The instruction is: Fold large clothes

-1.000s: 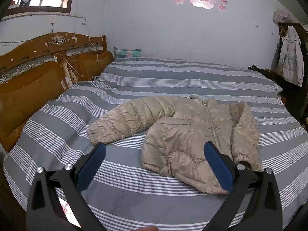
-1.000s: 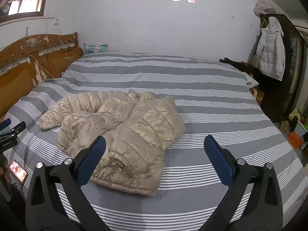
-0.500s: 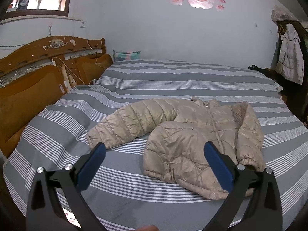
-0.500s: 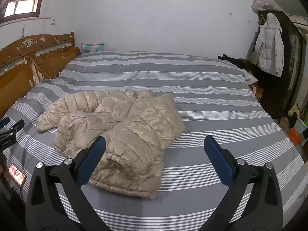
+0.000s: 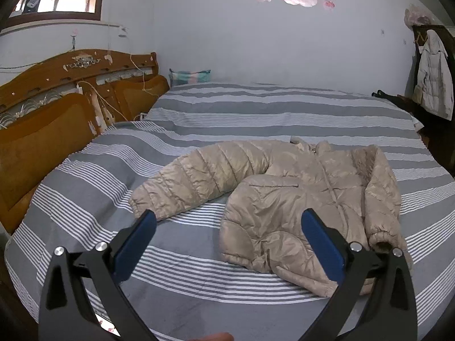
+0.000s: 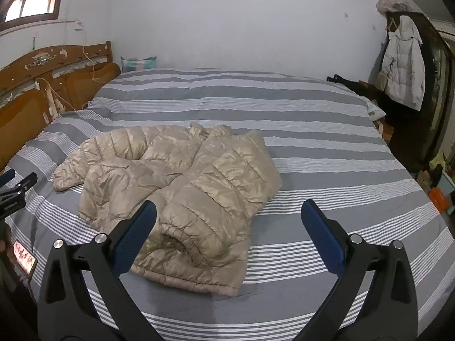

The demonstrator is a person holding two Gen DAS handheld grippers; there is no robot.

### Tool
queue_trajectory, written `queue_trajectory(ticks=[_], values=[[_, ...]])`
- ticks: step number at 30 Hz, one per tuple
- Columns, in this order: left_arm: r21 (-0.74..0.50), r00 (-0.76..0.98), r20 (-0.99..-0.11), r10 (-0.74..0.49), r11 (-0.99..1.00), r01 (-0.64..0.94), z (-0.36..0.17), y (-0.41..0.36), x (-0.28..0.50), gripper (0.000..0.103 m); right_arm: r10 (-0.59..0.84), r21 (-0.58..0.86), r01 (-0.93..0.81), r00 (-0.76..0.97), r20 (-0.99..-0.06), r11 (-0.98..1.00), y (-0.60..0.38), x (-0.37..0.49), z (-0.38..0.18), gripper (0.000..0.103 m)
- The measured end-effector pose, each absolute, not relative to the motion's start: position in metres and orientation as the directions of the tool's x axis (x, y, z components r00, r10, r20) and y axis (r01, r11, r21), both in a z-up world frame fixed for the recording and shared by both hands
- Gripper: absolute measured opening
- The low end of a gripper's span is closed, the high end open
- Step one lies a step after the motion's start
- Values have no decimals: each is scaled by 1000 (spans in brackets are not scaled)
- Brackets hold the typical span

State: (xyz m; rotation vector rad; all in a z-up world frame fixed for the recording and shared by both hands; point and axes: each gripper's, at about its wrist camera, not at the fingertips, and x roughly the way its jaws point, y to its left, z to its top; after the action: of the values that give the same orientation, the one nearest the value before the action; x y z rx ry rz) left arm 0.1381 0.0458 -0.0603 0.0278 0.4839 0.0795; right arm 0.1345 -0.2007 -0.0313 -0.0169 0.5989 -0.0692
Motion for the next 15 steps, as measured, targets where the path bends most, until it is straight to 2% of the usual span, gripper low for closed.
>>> queue_trajectory(ticks=[15], values=[[75, 886, -457, 85, 996, -57, -69, 47, 193, 101, -107, -61, 88, 814, -571, 994, -213, 203, -52, 100]])
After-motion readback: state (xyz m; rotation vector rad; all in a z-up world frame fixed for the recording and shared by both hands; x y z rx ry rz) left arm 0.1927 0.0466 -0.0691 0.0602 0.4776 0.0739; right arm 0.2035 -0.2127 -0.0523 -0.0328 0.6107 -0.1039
